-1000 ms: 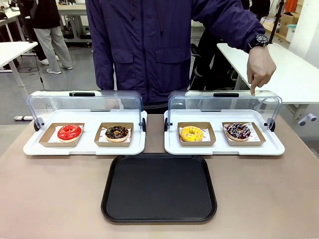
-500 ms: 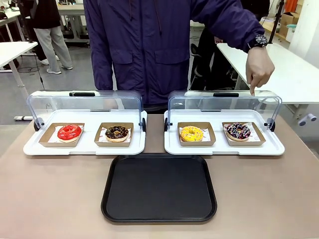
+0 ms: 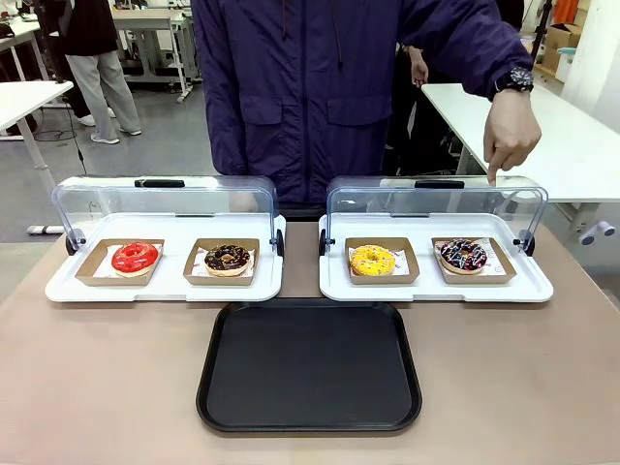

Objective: Move the fourth donut from the left to the tray.
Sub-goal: Pick up the Paper togo box containing the Donut indicated by the person and place it on the Handle tray.

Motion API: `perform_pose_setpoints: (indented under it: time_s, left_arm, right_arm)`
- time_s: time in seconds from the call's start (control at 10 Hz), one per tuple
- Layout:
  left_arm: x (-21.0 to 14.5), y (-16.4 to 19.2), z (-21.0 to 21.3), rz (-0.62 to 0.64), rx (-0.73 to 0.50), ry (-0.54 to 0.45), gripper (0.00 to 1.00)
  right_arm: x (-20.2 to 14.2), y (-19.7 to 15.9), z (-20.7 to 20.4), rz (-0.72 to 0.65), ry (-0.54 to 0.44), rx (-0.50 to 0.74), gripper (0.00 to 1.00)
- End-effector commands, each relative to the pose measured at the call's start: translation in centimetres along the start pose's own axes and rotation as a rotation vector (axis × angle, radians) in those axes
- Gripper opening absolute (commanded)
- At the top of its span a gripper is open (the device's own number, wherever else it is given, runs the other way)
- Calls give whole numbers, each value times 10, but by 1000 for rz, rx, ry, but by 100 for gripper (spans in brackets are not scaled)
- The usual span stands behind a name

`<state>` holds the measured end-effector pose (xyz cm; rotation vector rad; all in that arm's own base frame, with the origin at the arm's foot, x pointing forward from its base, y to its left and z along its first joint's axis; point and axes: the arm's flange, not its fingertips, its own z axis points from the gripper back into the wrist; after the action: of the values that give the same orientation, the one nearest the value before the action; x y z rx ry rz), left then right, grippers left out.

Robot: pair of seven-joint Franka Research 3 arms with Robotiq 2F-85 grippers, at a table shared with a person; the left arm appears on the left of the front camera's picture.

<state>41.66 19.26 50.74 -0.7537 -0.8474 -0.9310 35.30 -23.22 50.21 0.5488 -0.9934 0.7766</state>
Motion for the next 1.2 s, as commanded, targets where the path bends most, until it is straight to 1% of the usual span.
perform_pose_setpoints:
  time_s: [0.0,0.2,0.4,0.6,0.7,0.8,0.9,1.1]
  left_arm:
    - [2,-1,2,-2,-6,-1,100]
    - [2,-1,2,-2,-6,-1,100]
    - [2,-1,2,-2,-6,-1,100]
    - [2,-1,2,-2,-6,-1,100]
    - [2,-1,2,-2,-6,-1,100]
    - [2,-1,2,-2,-6,-1,100]
    - [2,-1,2,-2,-6,-1,100]
    - [2,-1,2,-2,-6,-1,100]
  right_arm:
    - [24,15,-30,130,104,4,100]
    - [48,32,-69,224,231,29,100]
    - [62,58,-116,343,394,59,100]
    - [60,79,-161,467,544,65,100]
    - [57,86,-183,534,622,67,100]
    - [54,88,-201,577,680,80,100]
    - [48,86,-217,610,731,93,100]
    - [33,78,-239,641,787,140,100]
